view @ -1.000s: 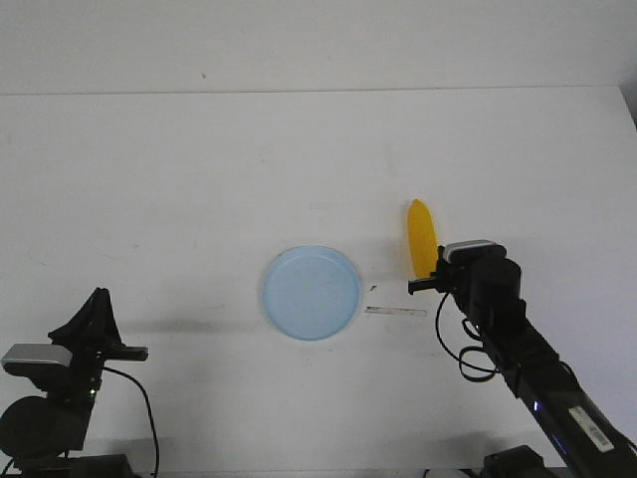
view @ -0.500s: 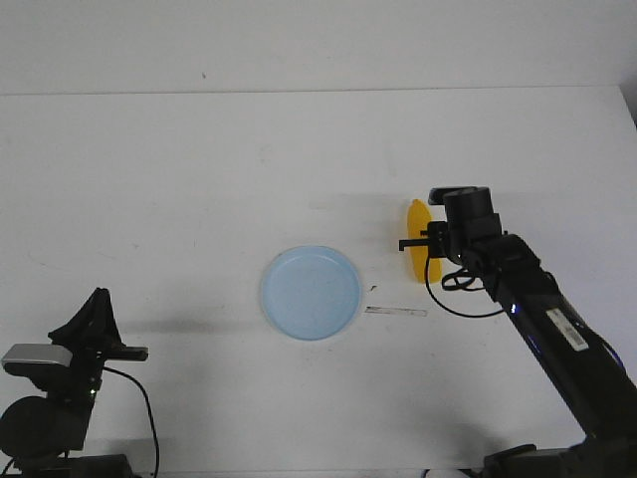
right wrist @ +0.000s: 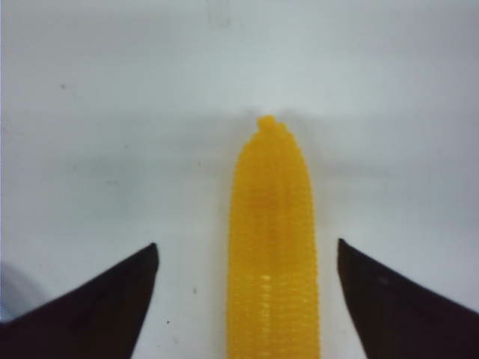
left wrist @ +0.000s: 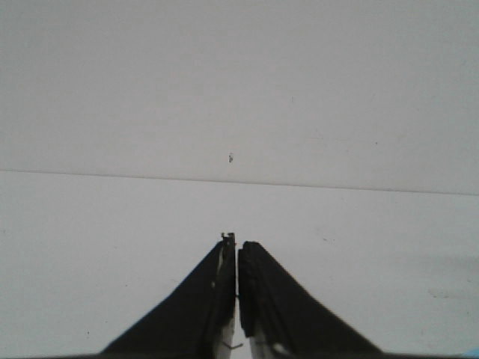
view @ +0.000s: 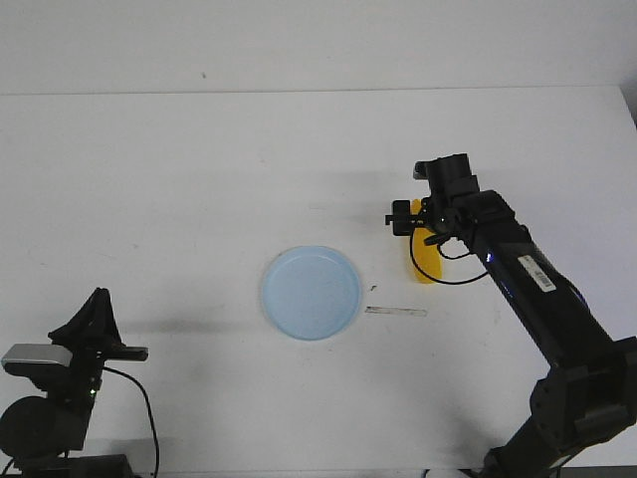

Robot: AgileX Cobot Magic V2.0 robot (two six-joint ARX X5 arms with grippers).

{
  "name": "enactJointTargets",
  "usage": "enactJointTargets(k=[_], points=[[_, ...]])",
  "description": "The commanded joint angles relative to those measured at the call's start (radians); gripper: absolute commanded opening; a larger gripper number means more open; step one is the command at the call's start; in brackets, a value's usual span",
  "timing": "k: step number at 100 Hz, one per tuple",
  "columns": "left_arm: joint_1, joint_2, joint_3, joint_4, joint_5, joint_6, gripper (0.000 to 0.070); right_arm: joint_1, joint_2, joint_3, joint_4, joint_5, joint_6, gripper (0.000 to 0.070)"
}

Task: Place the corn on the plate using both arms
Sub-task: 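Close the right gripper around the corn and lift it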

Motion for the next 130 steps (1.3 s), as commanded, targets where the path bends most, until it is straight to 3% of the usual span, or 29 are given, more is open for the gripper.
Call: enactJointTargets(k=[1,116,130], points=[[0.001,-0.002,0.010,0.011,-0.003,-0.006,0.0001,0.006,0.024,0.017,0.011,0.002,0.011,0.0578],[0.001,-0.002,0.010,0.011,-0.003,-0.006,0.0001,-0.018,0.124,-0.098,0.052,-0.010,0.014,0.0564],[0.001,-0.002,0.010,0.011,-0.003,-0.006,0.0001,-0.021,0.124,-0.099,0.055,-0.010,0.013,0.0448]])
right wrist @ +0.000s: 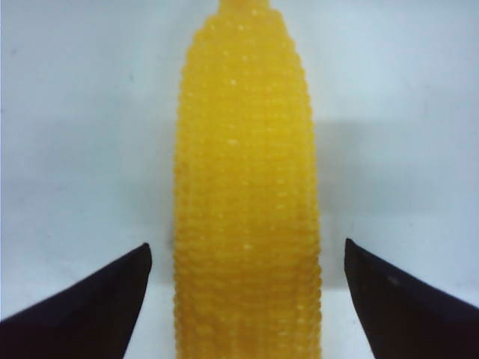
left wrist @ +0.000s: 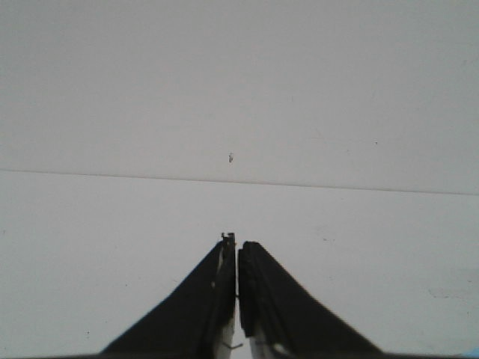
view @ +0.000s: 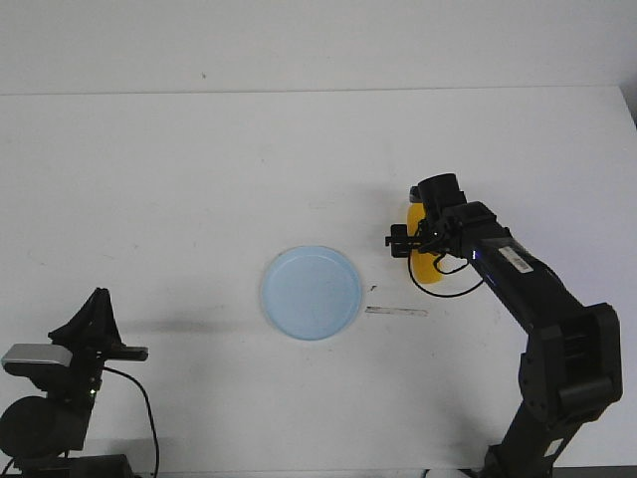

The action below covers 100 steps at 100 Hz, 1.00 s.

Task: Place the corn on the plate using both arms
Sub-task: 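Close the right gripper around the corn and lift it, then carry the corn with the right gripper over the blue plate and lower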

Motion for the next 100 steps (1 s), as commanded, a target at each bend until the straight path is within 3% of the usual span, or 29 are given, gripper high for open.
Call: enactJointTargets(k=[1,9,38,82,100], points=[[0.001,-0.002,0.010,0.011,-0.003,-0.006,0.0001,0.002,0.025,0.011,0.008,-0.001,0.009,0.0438],[0.001,-0.002,0.010,0.011,-0.003,-0.005,0.0001,0.002,0.025,0.011,0.008,-0.001,0.006,0.0379],[0.001,-0.002,0.010,0.011,-0.003,-0.005,0.0001,0.002,0.025,0.011,0.009,-0.001,0.005,0.0292],[0.001,-0.002,0.010,0.011,-0.003,-0.005,0.0001,0.013,-0.032,0.019,0.009,-0.002,0.005,0.0292],[0.001,-0.002,0.010,0.011,-0.003,-0.005,0.0001,0.059,-0.091,0.021,0.027,-0.119,0.006,0.0292]])
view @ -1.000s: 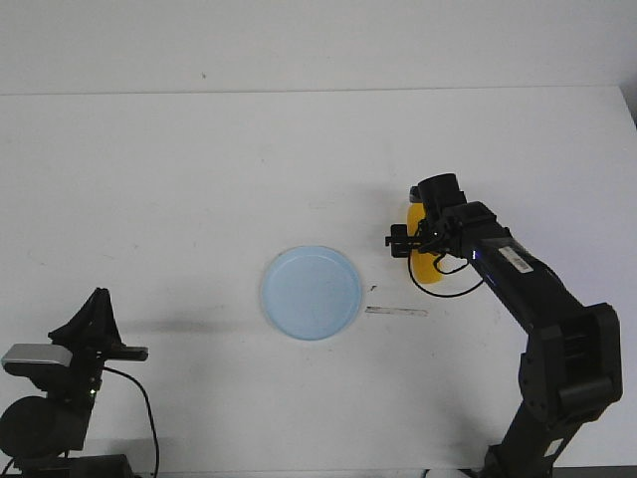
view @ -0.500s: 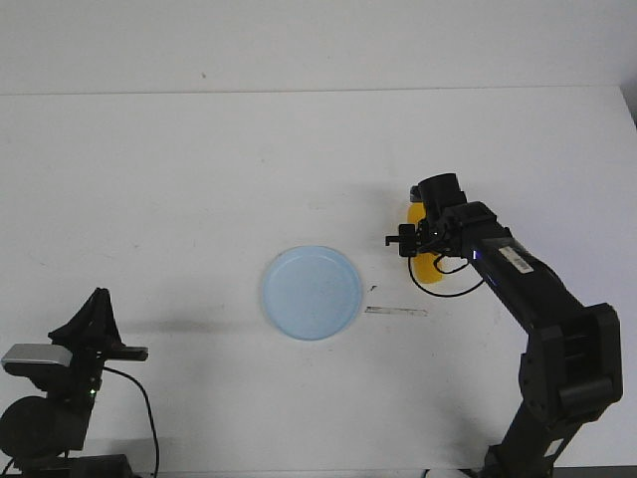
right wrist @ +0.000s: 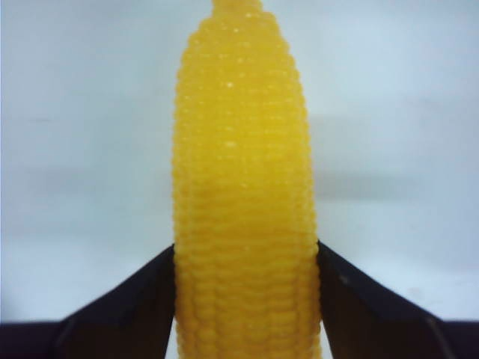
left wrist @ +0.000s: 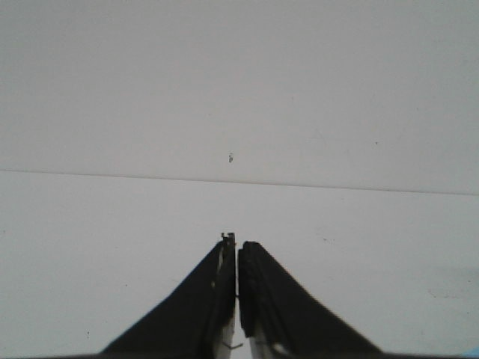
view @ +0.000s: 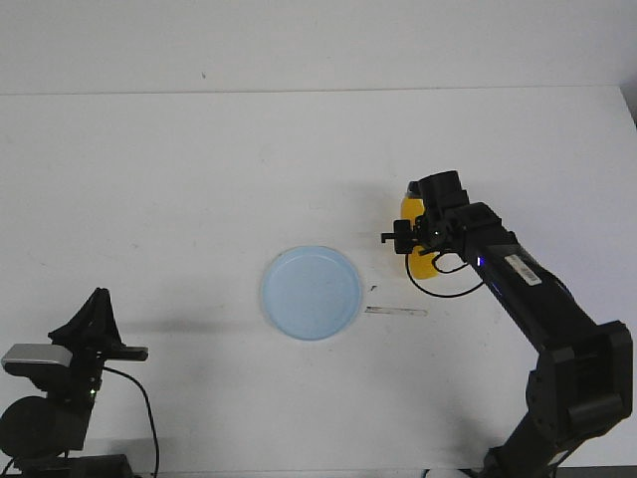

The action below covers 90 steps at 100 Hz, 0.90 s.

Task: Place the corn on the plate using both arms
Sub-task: 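Carry the corn with the right gripper over the blue plate and lower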

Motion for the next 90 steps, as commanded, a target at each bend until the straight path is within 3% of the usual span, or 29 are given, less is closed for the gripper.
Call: enactJointTargets(k=[1,21,28,57,78,90], points=[[0.001,-0.002,0.010,0.011,-0.003,-0.006,0.0001,0.031,-0.016,0.021,0.021,-0.072,0.006,0.0292],[0.001,-0.002,0.010,0.011,-0.003,-0.006,0.0001,0.108,-0.024,0.021,0.062,-0.398,0.006,0.0292],[0.001,-0.002,0.010,0.011,-0.003,-0.006,0.0001,0.137,-0.023,0.021,0.073,-0.447,0.007,0.0292],[0.001,-0.002,0.010,0.011,-0.003,-0.006,0.0001,0.278,-0.013,0.019,0.074,-0.433,0.011,0.0292],[0.001,-0.002,0.010,0.011,-0.003,-0.006,0.0001,0.340,0.020,0.018,0.067,-0.308,0.040,0.0292],[0.001,-0.002,0.010,0.011,-0.003,-0.006,0.0001,0.364,0.043,0.018,0.063,-0.286,0.079,0.0292]])
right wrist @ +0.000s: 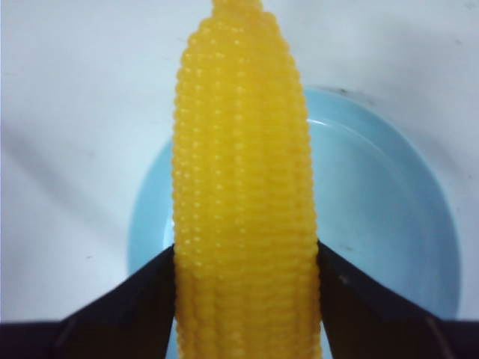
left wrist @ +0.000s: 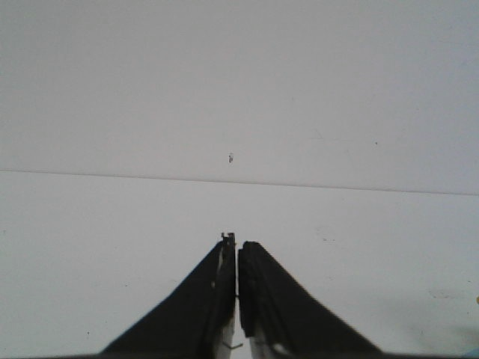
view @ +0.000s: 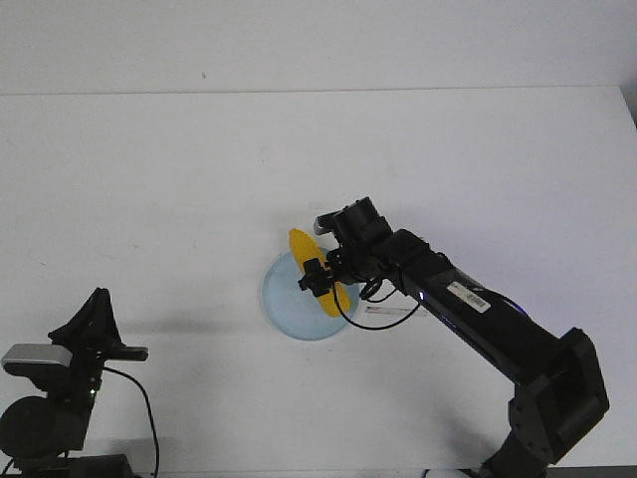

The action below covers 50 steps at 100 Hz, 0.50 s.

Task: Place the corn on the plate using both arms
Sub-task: 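Carry the corn with the right gripper over the blue plate and lower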

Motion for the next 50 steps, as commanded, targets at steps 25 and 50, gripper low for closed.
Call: enactJointTargets(k=[25,50], points=[[0.001,-0.002,0.010,0.011,-0.003,-0.006,0.0001,0.048,0.087,0.014,-0.005,0.042,0.066,0.0292],[0.001,-0.002,0.010,0.011,-0.003,-0.006,0.0001,0.057,0.115,0.014,0.001,0.062,0.078,0.0295]])
